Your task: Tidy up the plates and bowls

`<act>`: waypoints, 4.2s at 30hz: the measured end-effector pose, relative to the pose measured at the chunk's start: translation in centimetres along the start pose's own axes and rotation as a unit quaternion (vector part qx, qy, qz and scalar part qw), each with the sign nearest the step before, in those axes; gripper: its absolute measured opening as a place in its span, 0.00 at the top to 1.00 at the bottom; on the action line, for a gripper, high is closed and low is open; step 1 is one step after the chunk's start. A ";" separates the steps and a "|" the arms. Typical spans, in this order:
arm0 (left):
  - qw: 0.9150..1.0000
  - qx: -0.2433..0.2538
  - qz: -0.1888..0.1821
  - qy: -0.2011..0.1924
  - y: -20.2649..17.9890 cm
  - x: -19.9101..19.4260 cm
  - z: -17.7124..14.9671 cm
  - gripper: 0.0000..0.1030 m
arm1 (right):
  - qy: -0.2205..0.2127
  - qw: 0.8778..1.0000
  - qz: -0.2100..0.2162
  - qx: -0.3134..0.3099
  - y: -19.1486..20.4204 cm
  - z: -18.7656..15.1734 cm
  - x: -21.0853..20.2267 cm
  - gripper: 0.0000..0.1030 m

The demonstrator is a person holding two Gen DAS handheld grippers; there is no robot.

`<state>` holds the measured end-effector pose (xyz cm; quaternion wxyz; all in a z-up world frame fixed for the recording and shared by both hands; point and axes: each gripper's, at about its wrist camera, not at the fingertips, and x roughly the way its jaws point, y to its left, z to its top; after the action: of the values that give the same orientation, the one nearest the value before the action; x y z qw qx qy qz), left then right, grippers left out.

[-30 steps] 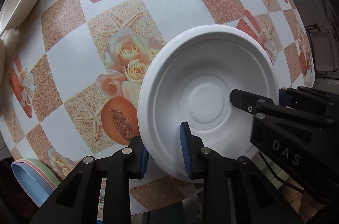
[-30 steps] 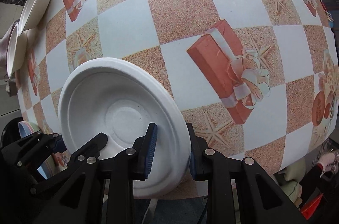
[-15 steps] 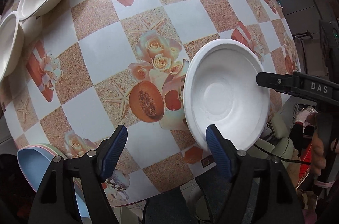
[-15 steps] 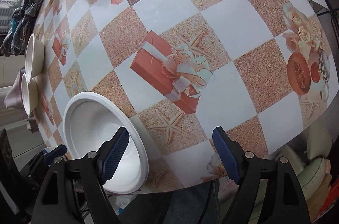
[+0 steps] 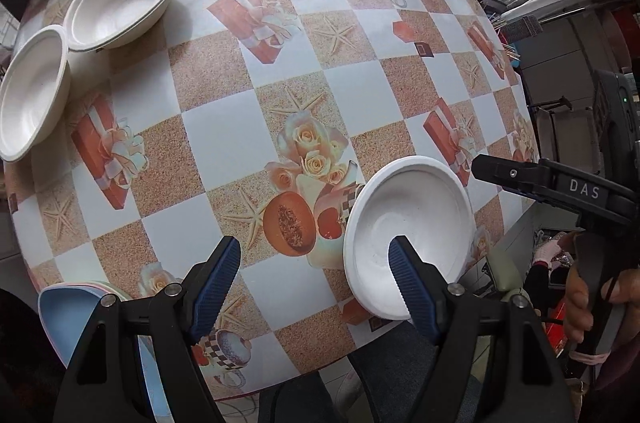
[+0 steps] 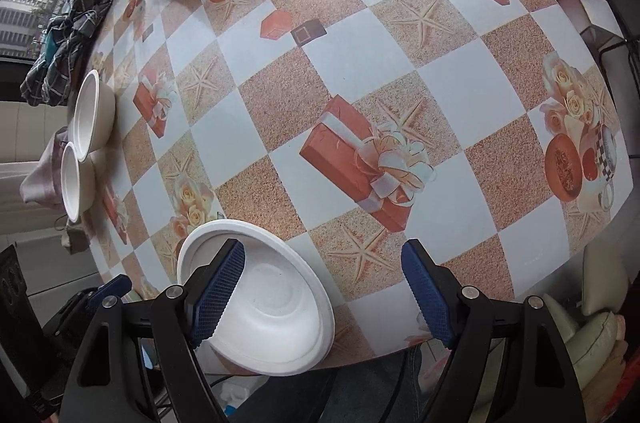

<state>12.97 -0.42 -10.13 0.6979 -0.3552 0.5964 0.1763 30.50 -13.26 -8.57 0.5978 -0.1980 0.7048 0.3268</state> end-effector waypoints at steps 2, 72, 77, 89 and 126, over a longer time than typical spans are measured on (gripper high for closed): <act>1.000 -0.004 0.003 -0.008 1.0 -1.1 0.0 0.22 | -0.008 1.000 -0.007 0.000 0.4 0.3 -0.7 0.21; 0.994 0.012 0.103 0.027 8.0 6.4 6.5 0.67 | 0.107 0.984 0.005 -0.144 13.7 7.7 9.9 0.80; 0.995 -0.015 0.093 0.038 9.1 6.4 4.0 0.67 | 0.109 0.985 0.019 -0.130 13.4 7.0 9.7 0.80; 0.995 -0.029 0.098 -0.009 10.9 1.5 0.4 0.67 | 0.079 0.985 0.042 -0.149 14.7 5.3 6.4 0.80; 0.987 0.140 0.069 0.034 -2.0 1.5 -4.5 0.44 | 0.061 0.998 0.035 0.001 1.2 -3.8 0.9 0.80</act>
<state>11.42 -5.25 -11.19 0.7063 -0.2178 0.6614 0.1273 26.79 -15.02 -8.89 0.5423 -0.1922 0.7464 0.3343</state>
